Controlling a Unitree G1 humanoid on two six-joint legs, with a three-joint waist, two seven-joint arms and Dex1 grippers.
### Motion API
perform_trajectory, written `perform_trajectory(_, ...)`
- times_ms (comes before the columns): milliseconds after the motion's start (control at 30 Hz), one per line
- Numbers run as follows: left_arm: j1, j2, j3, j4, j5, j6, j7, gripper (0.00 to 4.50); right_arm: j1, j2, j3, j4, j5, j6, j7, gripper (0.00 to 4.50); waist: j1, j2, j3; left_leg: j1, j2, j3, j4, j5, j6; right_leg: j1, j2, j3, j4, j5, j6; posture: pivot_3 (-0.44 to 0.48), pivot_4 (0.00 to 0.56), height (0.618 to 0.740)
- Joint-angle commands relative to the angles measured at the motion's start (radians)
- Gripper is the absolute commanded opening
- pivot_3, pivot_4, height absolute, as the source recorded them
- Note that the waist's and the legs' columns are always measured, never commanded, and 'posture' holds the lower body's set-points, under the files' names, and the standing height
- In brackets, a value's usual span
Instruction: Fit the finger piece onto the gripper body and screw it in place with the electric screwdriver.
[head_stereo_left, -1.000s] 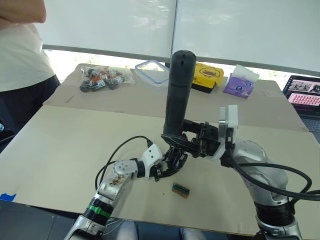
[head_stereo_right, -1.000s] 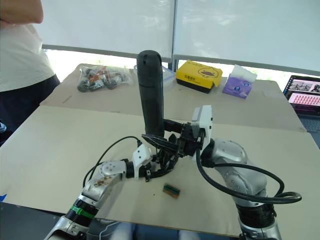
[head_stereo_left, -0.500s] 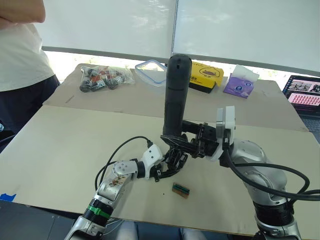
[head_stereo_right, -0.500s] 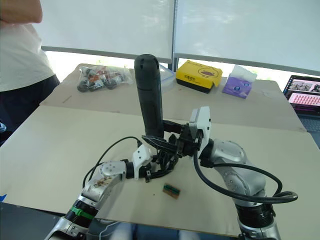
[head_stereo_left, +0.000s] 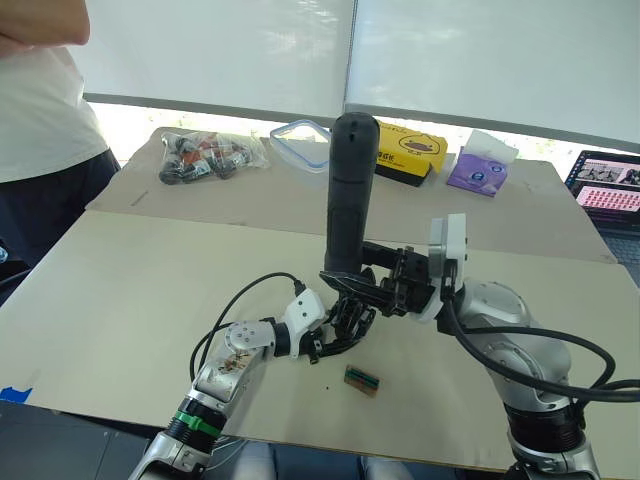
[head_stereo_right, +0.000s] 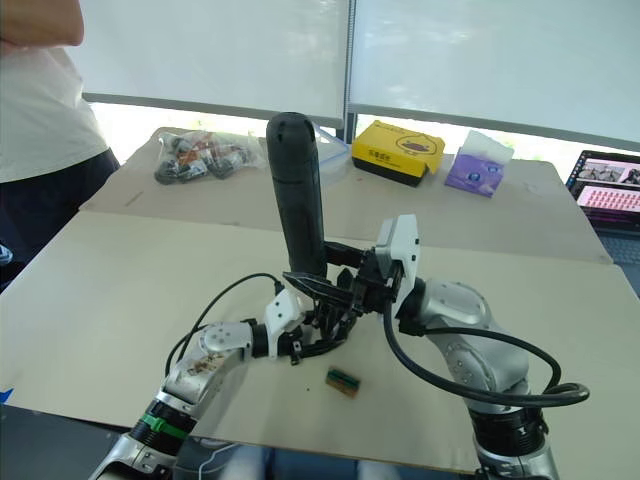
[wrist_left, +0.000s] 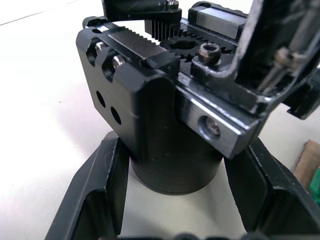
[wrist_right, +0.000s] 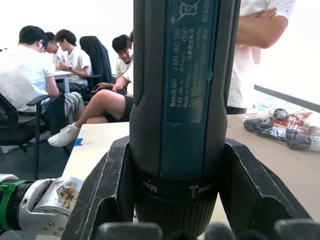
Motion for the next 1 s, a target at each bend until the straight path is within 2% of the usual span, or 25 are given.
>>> perform_trajectory(33,0.029,0.001,-0.052,0.028,0.006,0.027,-0.024,2.29,0.004,0.01,-0.009,-0.017,0.0,-0.055,0.003,1.92,0.0,0.0,0.0,0.0,0.0,0.0,0.0,0.0,0.0,0.0,0.0,0.0,0.0,0.0,0.0,0.0,0.15,0.74)
perform_trajectory(600,0.032,0.005,-0.052,0.033,0.018,0.027,-0.016,2.29,0.107,0.01,0.051,0.043,-0.06,-0.082,-0.021,1.92,-0.002,0.0,-0.002,0.002,0.0,0.0,0.0,0.0,0.0,0.001,0.0,0.0,0.0,0.0,0.0,0.0,0.15,0.74)
perform_trajectory(1000,0.023,0.001,-0.046,0.037,0.02,0.018,-0.009,2.29,0.084,-0.001,0.083,0.068,-0.103,-0.1,-0.034,1.92,-0.003,0.0,-0.004,0.003,0.0,0.0,0.0,-0.001,-0.001,0.001,0.0,-0.001,-0.001,0.0,0.0,0.0,0.15,0.74)
